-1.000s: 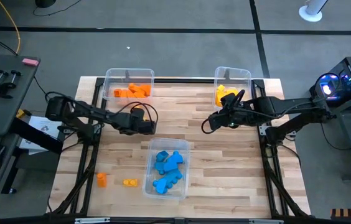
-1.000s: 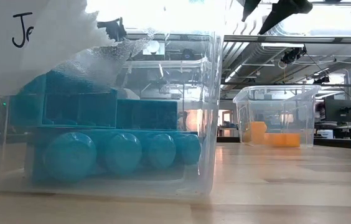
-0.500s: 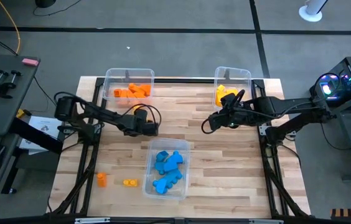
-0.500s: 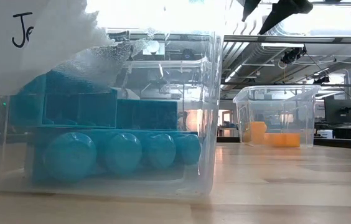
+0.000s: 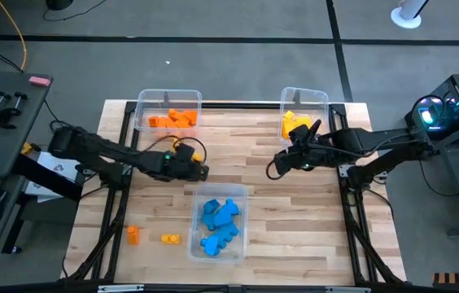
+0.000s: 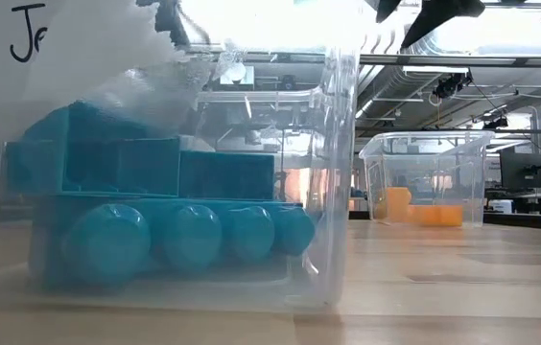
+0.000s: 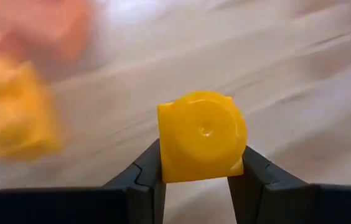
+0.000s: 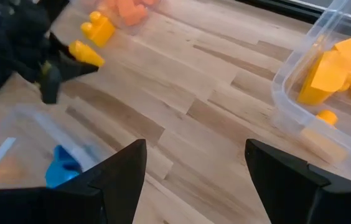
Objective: Sort blocks
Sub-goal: Put the yellow game piece into the top right transparent bin
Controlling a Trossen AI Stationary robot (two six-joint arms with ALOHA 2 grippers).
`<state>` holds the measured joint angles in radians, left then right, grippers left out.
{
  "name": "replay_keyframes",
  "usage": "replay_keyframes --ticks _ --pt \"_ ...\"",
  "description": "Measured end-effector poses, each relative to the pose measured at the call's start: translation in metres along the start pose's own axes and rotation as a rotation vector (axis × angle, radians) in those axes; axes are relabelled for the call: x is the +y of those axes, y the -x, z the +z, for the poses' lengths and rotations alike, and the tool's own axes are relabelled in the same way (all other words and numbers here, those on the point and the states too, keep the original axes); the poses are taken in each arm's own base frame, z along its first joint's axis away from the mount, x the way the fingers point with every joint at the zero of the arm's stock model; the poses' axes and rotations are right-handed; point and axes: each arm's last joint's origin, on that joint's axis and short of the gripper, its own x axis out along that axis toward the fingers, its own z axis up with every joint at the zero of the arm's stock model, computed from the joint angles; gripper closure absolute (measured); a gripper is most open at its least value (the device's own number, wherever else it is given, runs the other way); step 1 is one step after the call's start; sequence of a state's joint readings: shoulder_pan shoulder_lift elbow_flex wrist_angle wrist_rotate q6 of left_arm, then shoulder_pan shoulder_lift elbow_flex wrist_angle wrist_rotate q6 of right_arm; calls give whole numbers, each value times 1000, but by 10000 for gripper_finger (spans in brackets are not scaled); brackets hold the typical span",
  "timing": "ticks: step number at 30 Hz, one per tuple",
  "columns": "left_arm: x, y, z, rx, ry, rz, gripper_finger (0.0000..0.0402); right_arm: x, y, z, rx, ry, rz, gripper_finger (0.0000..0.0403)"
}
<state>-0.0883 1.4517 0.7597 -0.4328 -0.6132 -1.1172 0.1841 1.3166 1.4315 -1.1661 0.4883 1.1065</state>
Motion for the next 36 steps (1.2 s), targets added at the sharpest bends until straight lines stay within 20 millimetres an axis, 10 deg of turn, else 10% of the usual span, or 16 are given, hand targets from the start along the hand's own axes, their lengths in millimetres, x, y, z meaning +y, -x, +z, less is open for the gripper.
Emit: replay_keyframes --ticks 7,13,27,36 --pt "-19 66 38 -244 23 -448 303 -3 30 -3 -151 -33 96 133" --pt "-46 75 79 -362 -39 -521 303 -7 50 2 -332 -101 148 133" --pt "-167 -34 178 -407 -301 -607 302 7 66 21 -643 -201 190 133" --pt "-210 -100 217 -506 -283 -629 213 10 69 24 -679 -199 197 133"
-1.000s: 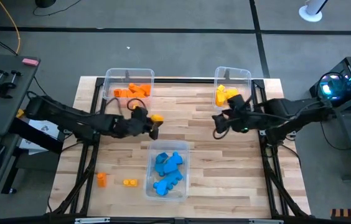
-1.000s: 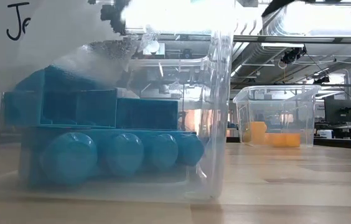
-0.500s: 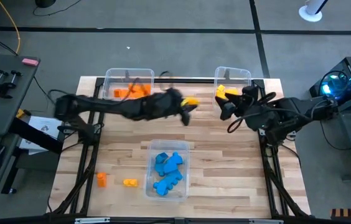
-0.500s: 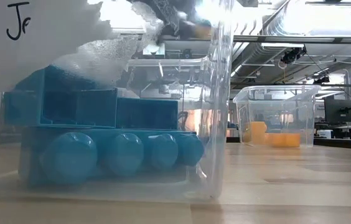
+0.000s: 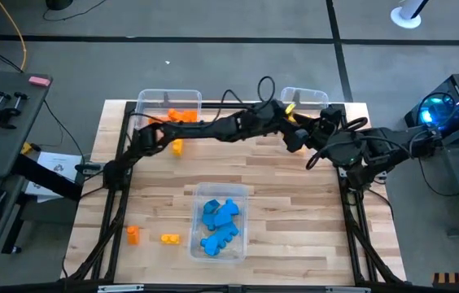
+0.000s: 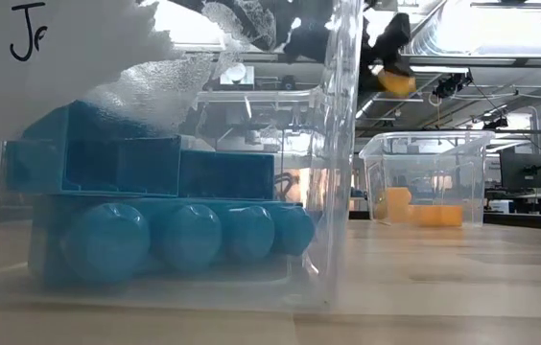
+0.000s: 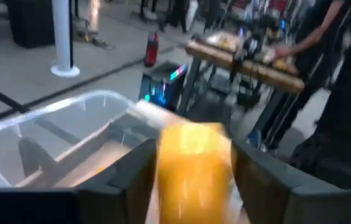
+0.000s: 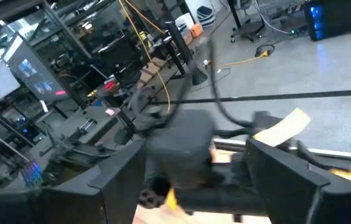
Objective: Sort blocks
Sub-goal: Put the yellow game piece into the top right transparent bin
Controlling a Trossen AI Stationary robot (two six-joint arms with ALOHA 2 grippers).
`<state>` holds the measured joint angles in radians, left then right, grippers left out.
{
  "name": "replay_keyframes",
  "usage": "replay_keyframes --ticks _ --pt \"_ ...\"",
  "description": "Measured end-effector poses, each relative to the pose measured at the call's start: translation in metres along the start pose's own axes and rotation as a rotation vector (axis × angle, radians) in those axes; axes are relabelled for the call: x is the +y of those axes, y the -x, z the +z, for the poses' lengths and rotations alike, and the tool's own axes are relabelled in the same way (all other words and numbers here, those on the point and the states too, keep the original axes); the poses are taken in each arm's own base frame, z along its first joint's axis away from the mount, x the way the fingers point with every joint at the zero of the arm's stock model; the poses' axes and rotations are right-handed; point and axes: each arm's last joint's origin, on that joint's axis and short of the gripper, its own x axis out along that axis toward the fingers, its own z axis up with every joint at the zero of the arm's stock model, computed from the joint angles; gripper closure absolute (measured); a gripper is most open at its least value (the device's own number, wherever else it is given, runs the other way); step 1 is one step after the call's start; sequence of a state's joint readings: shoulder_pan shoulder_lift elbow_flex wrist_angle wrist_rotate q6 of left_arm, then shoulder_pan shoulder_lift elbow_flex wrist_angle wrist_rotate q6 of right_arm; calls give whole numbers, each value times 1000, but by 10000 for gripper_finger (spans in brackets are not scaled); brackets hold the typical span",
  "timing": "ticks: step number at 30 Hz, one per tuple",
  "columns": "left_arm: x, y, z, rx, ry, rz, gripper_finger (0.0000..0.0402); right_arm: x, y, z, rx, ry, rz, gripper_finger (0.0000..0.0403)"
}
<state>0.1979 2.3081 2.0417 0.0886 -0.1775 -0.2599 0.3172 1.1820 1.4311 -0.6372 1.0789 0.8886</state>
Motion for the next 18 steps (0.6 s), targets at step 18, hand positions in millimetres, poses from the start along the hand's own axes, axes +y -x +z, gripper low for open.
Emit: replay_keyframes --ticks 18 --pt "9 123 93 586 -236 -84 148 0 0 -2 37 139 21 133"
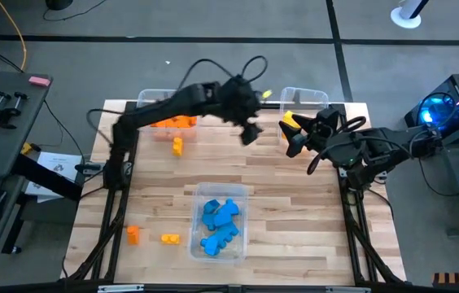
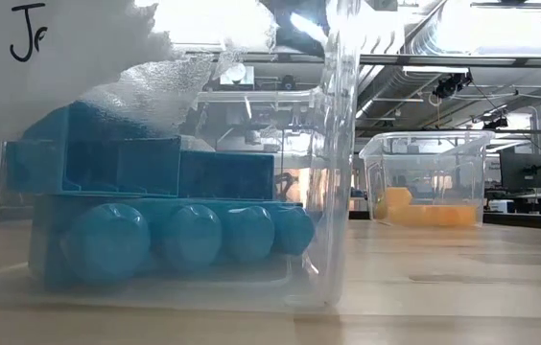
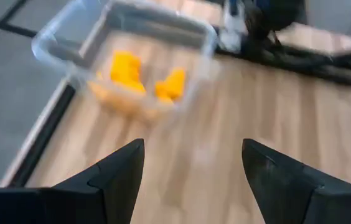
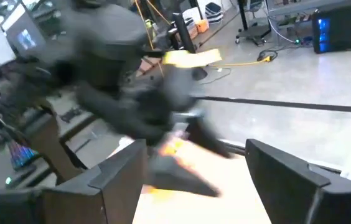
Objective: Sort blocks
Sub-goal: Put the yellow game piece into the top right transparent bin
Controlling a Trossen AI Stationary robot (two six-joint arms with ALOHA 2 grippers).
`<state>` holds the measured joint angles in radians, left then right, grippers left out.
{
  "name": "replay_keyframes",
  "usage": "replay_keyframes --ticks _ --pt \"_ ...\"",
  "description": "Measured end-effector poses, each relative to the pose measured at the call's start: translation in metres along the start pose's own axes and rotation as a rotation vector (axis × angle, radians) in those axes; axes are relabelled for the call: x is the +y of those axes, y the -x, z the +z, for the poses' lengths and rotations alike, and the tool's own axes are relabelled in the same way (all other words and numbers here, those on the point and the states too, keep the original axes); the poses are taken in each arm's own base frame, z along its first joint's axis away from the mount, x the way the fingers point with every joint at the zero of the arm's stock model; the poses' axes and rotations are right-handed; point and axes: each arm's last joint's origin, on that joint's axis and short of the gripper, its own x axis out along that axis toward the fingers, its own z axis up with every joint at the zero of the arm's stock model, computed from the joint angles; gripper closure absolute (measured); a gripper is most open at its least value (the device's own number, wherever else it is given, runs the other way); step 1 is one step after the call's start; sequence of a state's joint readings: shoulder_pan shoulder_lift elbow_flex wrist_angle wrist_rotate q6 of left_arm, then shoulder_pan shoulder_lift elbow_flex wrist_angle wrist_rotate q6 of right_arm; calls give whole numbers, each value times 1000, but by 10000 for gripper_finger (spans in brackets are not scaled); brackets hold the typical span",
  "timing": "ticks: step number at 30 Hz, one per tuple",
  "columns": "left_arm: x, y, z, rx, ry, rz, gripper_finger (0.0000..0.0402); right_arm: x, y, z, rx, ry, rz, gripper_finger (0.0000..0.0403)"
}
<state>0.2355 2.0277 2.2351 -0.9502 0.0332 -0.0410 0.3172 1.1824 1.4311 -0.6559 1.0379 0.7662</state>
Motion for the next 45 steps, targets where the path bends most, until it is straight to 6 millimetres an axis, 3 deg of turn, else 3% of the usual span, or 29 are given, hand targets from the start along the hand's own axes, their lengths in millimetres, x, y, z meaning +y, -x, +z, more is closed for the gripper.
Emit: replay_keyframes --ticks 4,7,11,14,17,19,23,28,31,37,45 --pt "-34 43 -23 -14 -46 -36 148 -3 0 -4 30 30 -11 133" --pt "-68 78 -57 -86 -79 -106 148 -4 0 -7 68 61 -3 133" --pt "-104 119 -132 -108 -139 -176 148 -8 0 -11 126 72 0 133" --pt "-119 142 -194 -72 -89 -183 148 -11 1 -15 158 64 -19 133" --pt "-130 154 -248 57 -74 -256 148 -14 1 -17 184 62 -27 133" --pt "-138 158 -272 173 -115 -308 148 -14 1 -17 196 65 -22 133" --pt "-160 154 -290 276 -243 -368 148 -14 1 -17 198 69 -23 133" --pt "-195 126 -302 336 -390 -479 148 -15 1 -18 202 75 -26 133" --pt "-208 107 -317 452 -387 -468 148 -15 1 -18 208 83 -28 133" --pt "-214 78 -332 575 -290 -338 148 -16 1 -21 248 102 -19 133" --pt "-219 66 -341 609 -291 -296 148 -17 1 -24 269 132 -32 133"
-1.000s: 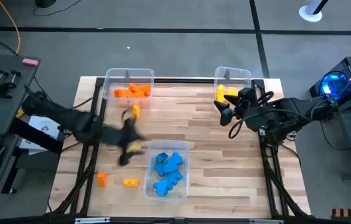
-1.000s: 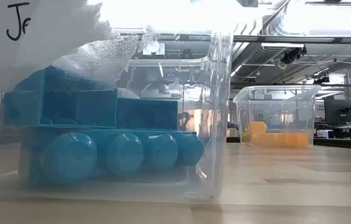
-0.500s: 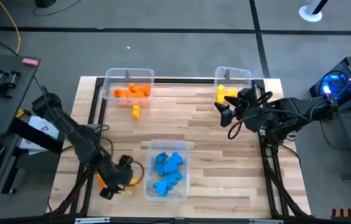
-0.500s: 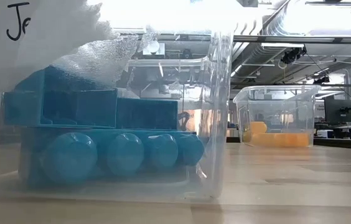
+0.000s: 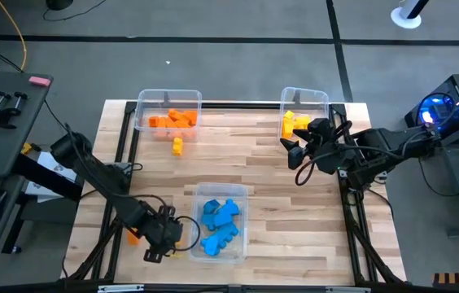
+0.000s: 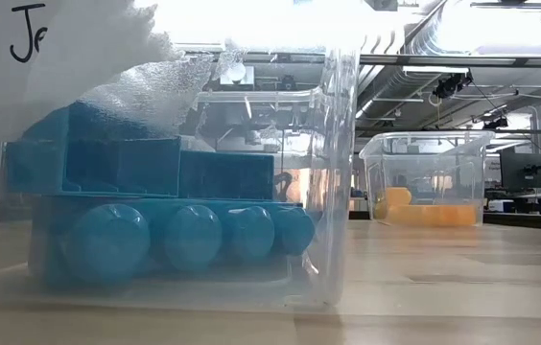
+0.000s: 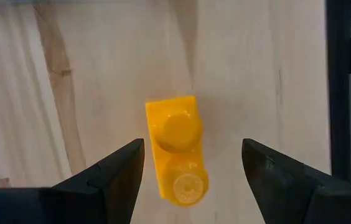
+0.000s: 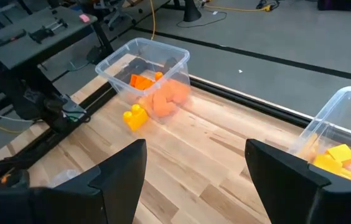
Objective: Sort blocks
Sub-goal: Put the yellow game piece into the top right transparent bin
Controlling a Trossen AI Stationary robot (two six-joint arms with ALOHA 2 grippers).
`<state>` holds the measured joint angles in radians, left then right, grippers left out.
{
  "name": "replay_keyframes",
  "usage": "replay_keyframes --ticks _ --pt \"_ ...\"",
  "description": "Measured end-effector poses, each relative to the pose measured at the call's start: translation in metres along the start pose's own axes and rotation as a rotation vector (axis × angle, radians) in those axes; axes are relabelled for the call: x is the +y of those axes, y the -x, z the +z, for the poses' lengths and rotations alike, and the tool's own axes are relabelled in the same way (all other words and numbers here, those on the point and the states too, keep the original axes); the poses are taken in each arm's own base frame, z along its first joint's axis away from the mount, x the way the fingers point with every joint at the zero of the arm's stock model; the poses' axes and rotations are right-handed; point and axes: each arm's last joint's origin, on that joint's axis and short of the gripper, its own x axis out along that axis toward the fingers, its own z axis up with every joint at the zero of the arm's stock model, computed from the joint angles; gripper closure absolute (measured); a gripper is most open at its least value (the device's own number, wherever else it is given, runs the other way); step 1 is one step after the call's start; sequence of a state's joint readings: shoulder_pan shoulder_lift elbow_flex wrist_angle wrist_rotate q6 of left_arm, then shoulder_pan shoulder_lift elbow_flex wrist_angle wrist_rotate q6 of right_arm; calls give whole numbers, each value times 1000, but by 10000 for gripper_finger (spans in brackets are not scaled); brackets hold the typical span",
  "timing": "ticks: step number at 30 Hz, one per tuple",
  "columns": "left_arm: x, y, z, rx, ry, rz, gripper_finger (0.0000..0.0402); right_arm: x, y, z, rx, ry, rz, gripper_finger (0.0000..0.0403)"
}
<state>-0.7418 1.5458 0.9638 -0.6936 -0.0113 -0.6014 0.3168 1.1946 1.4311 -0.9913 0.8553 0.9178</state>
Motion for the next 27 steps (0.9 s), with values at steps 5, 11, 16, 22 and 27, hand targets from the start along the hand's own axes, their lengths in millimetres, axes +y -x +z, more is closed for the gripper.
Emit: replay_keyframes --ticks 5,11,16,22,27 --pt "0 -19 0 54 22 39 148 0 0 0 5 2 1 133" --pt "4 -40 0 118 128 94 154 0 0 -1 10 6 0 133" --pt "10 -17 0 85 193 79 256 -1 0 -1 17 11 2 133" --pt "44 70 -24 27 303 194 371 0 0 -1 27 10 9 133" --pt "81 142 -39 -251 423 266 281 -1 0 -1 26 -11 9 133"
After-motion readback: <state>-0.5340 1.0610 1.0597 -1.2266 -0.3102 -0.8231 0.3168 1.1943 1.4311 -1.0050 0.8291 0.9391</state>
